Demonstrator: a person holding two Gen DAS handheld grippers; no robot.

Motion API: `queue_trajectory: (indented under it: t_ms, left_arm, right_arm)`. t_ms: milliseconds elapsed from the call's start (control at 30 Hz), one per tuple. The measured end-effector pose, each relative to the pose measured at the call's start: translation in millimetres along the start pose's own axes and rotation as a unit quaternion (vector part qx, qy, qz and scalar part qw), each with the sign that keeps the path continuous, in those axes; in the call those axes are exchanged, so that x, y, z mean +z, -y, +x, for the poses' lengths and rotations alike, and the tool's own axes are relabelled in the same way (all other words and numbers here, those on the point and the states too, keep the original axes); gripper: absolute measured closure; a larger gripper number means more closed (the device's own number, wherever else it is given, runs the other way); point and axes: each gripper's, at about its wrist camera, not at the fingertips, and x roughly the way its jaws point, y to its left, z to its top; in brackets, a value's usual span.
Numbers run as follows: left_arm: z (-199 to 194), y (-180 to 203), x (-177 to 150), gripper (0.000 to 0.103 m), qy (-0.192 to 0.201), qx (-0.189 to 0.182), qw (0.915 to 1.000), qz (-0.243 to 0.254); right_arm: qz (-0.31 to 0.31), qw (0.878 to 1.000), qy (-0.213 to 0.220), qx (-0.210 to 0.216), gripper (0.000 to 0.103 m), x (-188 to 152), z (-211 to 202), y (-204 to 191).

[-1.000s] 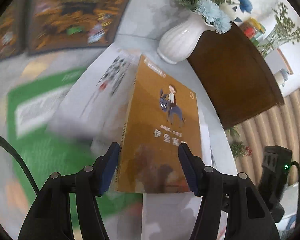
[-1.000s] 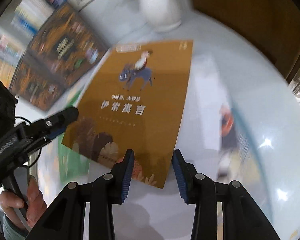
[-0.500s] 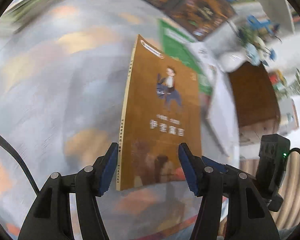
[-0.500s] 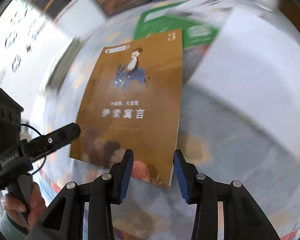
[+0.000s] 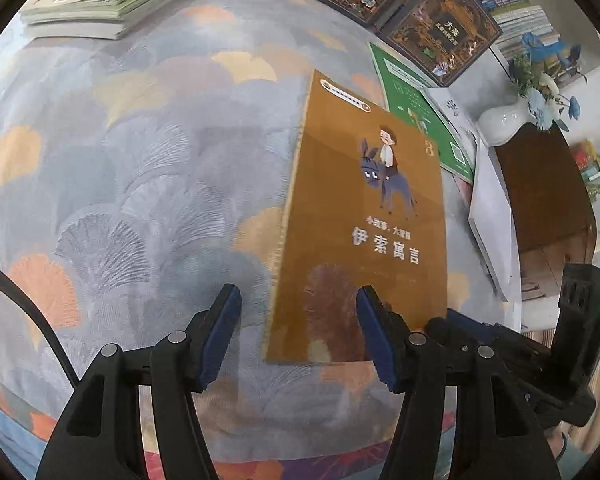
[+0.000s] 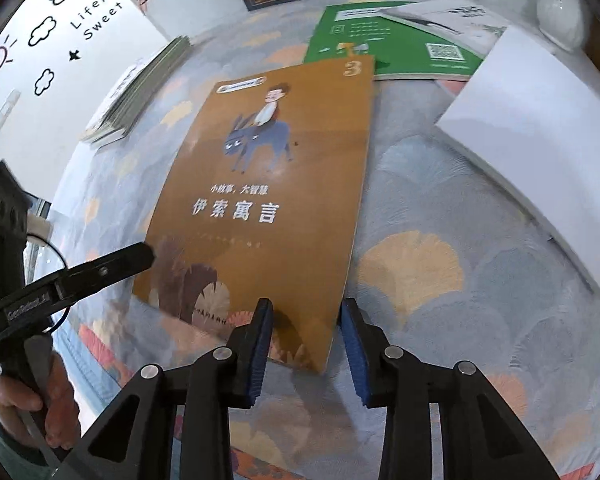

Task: Organize books
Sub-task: 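Lift the orange book and carry it to the table with the left gripper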

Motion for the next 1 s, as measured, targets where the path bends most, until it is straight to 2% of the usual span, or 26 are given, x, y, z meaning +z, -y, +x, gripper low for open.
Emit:
queue_trajectory:
  t_ms: [100, 167, 200, 233, 267, 333, 367, 400, 433, 500, 633, 700, 733, 800, 833, 900, 933, 1000]
  left_arm:
    - [4, 8, 0, 0.046, -0.004, -0.017, 0.9998, 0.004]
    - [2, 11, -3, 0.046, -0.001, -0.013, 0.9999, 0.010]
    - [-1, 11, -2, 0.046, 0.002, -0.029, 0.9996, 0.004]
    - [-7, 8, -2, 0.046, 0.010, -0.051, 0.9986, -0.009]
    - [-17, 4, -2, 0.046, 0.024, -0.092, 0.9951, -0.028]
    - [-32, -3, 0, 0.048, 0.042, -0.178, 0.9809, -0.066]
    - [-36, -4, 1, 0.048, 0.044, -0.207, 0.9740, -0.080]
    - [-36, -2, 3, 0.048, 0.041, -0.223, 0.9705, -0.082]
    - [-33, 1, 4, 0.048, 0.034, -0.219, 0.9722, -0.074]
    - [-20, 7, 4, 0.053, 0.022, -0.181, 0.9819, -0.049]
    - [4, 7, -1, 0.090, 0.007, -0.160, 0.9857, -0.053]
    - [6, 10, -2, 0.091, 0.013, -0.146, 0.9878, -0.051]
    - [7, 8, -2, 0.091, 0.011, -0.154, 0.9863, -0.059]
    - [9, 3, 1, 0.092, 0.003, -0.199, 0.9754, -0.094]
    - [10, 0, 4, 0.092, -0.001, -0.227, 0.9667, -0.119]
    - [10, -2, 9, 0.092, -0.005, -0.269, 0.9513, -0.151]
    - [9, -1, 11, 0.092, -0.008, -0.281, 0.9463, -0.159]
    - [9, 2, 17, 0.092, -0.016, -0.295, 0.9402, -0.169]
  right_arm:
    - [-0.002, 1.000, 0.004, 0.000, 0.068, -2, 1, 0]
    - [0.006, 1.000, 0.007, 0.006, 0.068, -5, -1, 3]
    - [0.011, 1.000, 0.008, 0.007, 0.068, -8, -2, 5]
    - [0.016, 1.000, 0.010, 0.011, 0.068, -9, -3, 8]
    - [0.022, 1.000, 0.011, 0.017, 0.068, -10, -3, 11]
    - [0.038, 0.999, 0.012, 0.034, 0.068, -10, -3, 16]
    - [0.044, 0.998, 0.012, 0.040, 0.068, -10, -3, 18]
    - [0.046, 0.998, 0.012, 0.041, 0.068, -10, -3, 19]
    - [0.045, 0.998, 0.012, 0.040, 0.068, -9, -2, 17]
    - [0.039, 0.999, 0.015, 0.033, 0.068, -10, -3, 14]
    - [0.032, 0.999, 0.018, 0.027, 0.068, -12, -4, 13]
    - [0.043, 0.998, 0.014, 0.036, 0.068, -12, -5, 16]
    - [0.050, 0.998, 0.011, 0.042, 0.068, -11, -6, 19]
    - [0.084, 0.994, -0.005, 0.070, 0.068, -10, -8, 31]
    - [0.104, 0.991, -0.013, 0.087, 0.067, -11, -9, 38]
    - [0.168, 0.975, -0.027, 0.143, 0.059, -16, -11, 60]
    - [0.188, 0.969, -0.027, 0.159, 0.052, -18, -13, 67]
    - [0.227, 0.956, -0.019, 0.183, 0.048, -22, -18, 82]
